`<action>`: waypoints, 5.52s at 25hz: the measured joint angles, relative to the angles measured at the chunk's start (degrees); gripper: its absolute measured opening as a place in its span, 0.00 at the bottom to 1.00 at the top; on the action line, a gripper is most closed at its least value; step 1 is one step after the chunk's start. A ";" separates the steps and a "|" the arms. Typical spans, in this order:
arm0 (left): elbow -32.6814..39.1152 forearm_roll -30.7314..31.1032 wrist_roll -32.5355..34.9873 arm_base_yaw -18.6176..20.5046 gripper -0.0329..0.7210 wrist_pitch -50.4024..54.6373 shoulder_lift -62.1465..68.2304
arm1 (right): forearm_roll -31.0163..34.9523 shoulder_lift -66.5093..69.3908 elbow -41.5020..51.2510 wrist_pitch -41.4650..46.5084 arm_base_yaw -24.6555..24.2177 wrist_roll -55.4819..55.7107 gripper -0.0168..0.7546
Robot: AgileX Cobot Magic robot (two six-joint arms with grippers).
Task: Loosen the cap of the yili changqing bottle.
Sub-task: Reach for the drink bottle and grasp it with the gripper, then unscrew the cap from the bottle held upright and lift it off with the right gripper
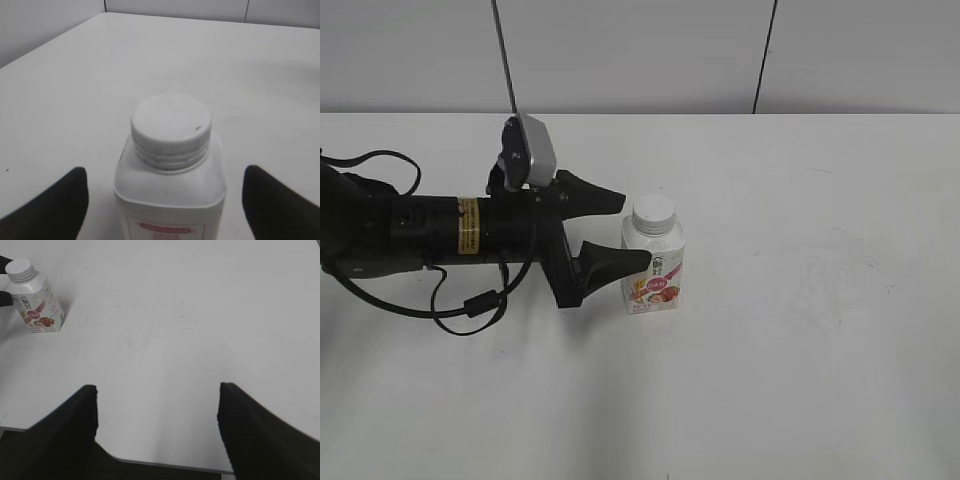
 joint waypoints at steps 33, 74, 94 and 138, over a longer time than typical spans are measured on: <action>-0.17 -3.07 0.00 -1.20 0.62 0.19 2.13 | 0.55 26.10 -8.97 -1.79 0.00 3.03 0.78; -0.37 2.31 4.59 -1.14 0.62 -1.16 1.96 | 4.21 91.96 -43.81 6.00 0.91 -0.42 0.78; -0.44 2.80 3.20 -1.03 0.60 2.89 1.60 | 3.79 107.20 -62.14 6.84 23.48 2.99 0.78; -0.44 3.07 3.15 -1.03 0.58 3.55 1.60 | 5.26 121.96 -72.58 6.32 29.21 4.93 0.69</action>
